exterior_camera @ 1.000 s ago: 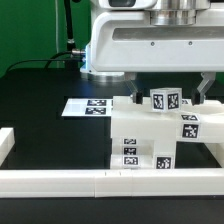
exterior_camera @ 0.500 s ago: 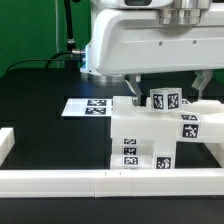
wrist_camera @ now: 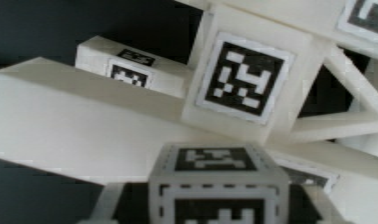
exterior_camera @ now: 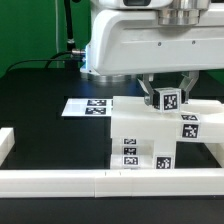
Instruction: Assemble chair
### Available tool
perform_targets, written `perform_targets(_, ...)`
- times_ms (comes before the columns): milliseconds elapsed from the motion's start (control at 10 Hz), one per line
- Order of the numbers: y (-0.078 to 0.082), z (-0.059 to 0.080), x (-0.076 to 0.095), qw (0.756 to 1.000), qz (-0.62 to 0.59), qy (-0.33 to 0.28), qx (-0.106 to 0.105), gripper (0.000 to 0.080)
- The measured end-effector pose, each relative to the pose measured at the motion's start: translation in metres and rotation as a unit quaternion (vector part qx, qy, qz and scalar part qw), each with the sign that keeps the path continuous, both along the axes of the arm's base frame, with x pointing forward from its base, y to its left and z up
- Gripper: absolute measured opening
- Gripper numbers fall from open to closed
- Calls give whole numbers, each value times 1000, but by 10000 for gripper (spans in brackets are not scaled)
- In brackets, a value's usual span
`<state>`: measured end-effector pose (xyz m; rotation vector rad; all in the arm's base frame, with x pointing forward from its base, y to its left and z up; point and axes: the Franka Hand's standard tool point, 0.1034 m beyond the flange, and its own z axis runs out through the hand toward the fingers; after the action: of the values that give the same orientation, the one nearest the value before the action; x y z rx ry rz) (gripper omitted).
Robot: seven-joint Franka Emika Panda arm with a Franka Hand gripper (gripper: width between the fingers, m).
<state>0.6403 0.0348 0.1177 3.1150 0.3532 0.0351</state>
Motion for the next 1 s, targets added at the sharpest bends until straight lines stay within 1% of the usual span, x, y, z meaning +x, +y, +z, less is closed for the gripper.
perform_targets(200, 0, 0, 0, 1000, -17, 0, 1, 279)
perform_targets(400, -3, 0, 0, 993, -117, 0, 6, 279)
perform_targets(500, -3, 0, 0, 984, -180, 0, 11, 279)
perform_targets(700, -3, 0, 0, 961, -276, 4, 29, 281)
perform_targets(800, -2, 0, 0, 954, -299, 4, 30, 281)
perform_targets(1000, -1, 0, 0, 931, -362, 5, 31, 281)
